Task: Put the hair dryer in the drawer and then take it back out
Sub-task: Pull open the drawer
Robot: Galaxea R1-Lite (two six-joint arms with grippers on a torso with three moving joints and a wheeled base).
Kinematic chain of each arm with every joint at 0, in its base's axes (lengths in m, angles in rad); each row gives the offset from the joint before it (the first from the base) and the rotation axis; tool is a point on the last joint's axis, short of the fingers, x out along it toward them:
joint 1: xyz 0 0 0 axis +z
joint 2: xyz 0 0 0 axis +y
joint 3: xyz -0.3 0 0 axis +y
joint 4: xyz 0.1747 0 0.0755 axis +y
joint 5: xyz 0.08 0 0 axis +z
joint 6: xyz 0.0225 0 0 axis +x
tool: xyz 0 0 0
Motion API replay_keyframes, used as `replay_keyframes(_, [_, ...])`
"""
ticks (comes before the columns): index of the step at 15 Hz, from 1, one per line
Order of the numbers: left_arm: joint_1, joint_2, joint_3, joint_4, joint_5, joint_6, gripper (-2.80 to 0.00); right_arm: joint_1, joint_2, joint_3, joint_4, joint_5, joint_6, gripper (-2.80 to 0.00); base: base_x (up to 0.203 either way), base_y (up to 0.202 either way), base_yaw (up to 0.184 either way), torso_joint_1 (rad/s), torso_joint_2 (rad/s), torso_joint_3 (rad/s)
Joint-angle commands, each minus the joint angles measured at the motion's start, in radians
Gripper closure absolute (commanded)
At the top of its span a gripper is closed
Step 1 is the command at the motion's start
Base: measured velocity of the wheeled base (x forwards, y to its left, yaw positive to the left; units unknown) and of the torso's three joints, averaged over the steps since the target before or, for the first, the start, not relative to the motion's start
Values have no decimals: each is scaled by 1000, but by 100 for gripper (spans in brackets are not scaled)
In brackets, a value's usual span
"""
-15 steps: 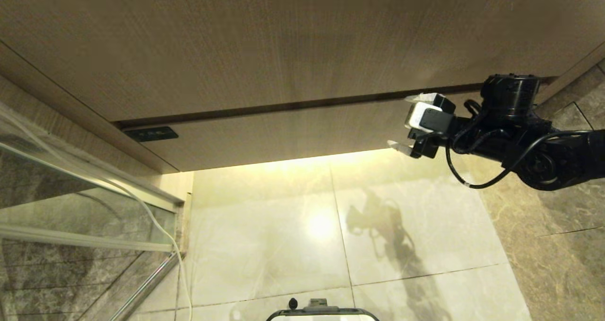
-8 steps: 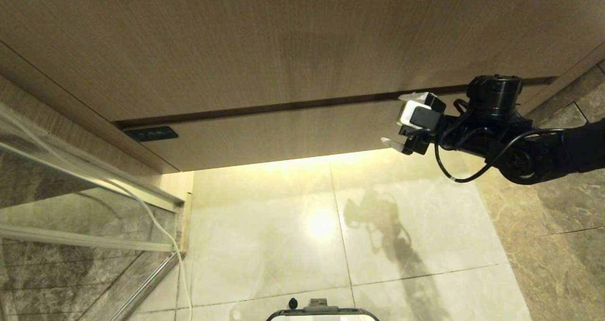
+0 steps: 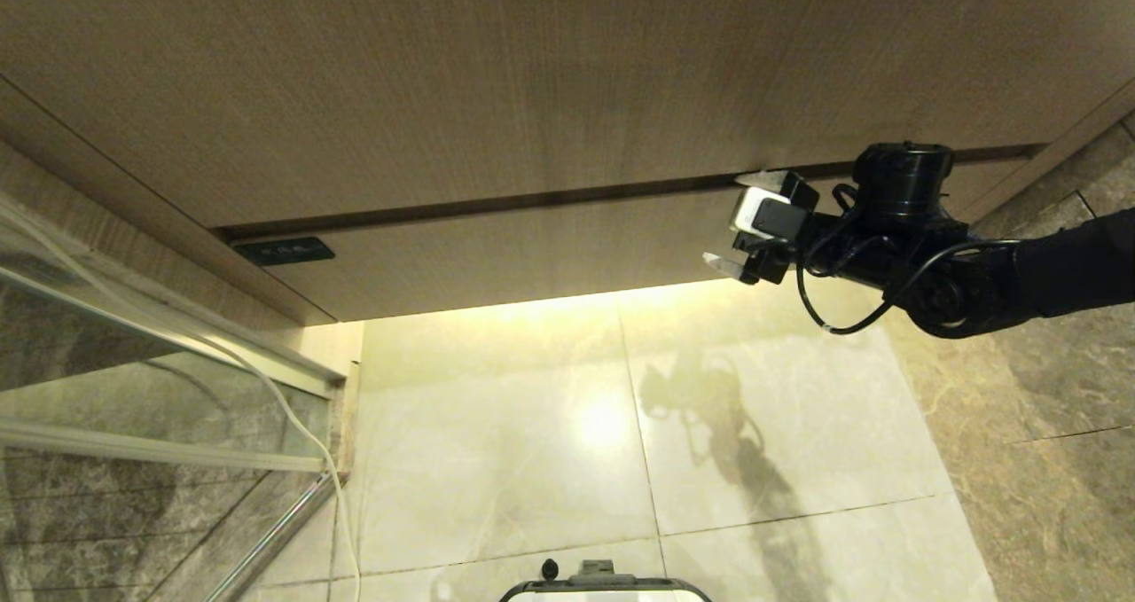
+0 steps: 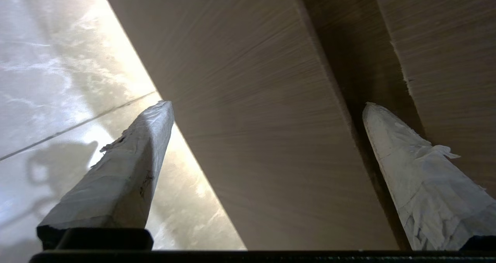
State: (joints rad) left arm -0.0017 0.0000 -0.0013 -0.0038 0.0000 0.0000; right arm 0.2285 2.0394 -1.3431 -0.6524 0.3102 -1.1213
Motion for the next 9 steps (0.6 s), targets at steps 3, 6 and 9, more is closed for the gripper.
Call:
replay_keyframes(3, [0, 0, 0, -1, 0, 0, 0, 5, 59, -51, -67, 1, 1, -280, 0, 0, 0, 0, 0, 0])
replay_keyframes(6, [0, 2, 0, -1, 0, 0, 0, 6, 79, -51, -98, 0, 14, -280, 0, 0, 0, 0, 0, 0])
replay_keyframes(9, [0, 1, 0, -1, 0, 0, 0, 12, 96, -53, -96, 0, 14, -280, 0, 0, 0, 0, 0, 0])
